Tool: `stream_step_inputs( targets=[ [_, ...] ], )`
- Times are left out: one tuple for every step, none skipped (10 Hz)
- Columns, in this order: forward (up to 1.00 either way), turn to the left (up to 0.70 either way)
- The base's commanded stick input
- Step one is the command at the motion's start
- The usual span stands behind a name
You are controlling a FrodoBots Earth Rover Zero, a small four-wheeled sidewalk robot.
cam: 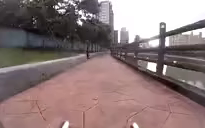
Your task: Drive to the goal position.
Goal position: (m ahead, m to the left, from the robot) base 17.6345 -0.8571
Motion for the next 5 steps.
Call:
stream_step_inputs(
  targets=[
    [0.70, 0.00],
    [0.70, 0.00],
    [0.70, 0.00],
    [0.70, 0.00],
    [0.70, 0.00]
  ],
)
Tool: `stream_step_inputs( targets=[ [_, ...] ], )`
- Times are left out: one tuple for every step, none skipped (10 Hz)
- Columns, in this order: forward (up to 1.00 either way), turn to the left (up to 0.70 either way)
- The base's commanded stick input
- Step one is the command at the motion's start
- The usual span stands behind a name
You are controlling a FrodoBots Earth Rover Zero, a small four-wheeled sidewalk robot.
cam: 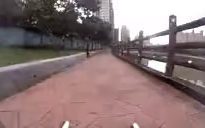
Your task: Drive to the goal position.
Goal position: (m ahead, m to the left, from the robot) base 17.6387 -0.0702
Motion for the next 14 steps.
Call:
stream_step_inputs(
  targets=[
    [0.70, 0.00],
    [0.70, 0.00],
    [0.70, 0.00],
    [0.70, 0.00],
    [0.70, 0.00],
    [0.70, 0.00],
    [0.70, 0.00],
    [0.70, 0.00],
    [0.70, 0.00],
    [0.70, 0.00],
    [0.70, 0.00],
    [0.70, 0.00],
    [0.70, 0.00],
    [0.70, 0.00]
  ],
)
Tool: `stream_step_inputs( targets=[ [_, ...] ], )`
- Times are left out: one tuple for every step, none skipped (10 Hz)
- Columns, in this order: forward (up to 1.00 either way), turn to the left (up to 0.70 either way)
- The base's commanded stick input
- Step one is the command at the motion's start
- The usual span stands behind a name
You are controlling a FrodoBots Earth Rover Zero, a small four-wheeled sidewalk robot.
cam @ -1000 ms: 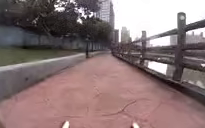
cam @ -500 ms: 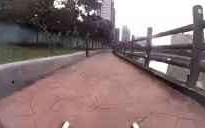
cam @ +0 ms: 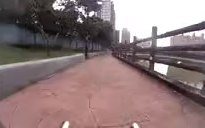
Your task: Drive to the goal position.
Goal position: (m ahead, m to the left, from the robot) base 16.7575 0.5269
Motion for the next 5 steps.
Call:
stream_step_inputs(
  targets=[
    [0.70, 0.00],
    [0.70, 0.00],
    [0.70, 0.00],
    [0.70, 0.00],
    [0.70, 0.00]
  ],
)
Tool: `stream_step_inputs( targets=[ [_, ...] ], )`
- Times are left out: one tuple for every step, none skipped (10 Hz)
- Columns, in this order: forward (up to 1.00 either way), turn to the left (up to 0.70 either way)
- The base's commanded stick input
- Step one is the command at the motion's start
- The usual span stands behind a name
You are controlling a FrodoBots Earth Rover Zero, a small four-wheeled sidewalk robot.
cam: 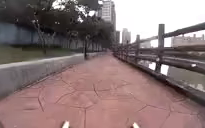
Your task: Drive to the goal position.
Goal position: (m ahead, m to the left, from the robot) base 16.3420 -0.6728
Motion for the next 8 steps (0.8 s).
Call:
stream_step_inputs(
  targets=[
    [0.70, 0.00],
    [0.70, 0.00],
    [0.70, 0.00],
    [0.70, 0.00],
    [0.70, 0.00],
    [0.70, 0.00],
    [0.70, 0.00],
    [0.70, 0.00]
  ],
)
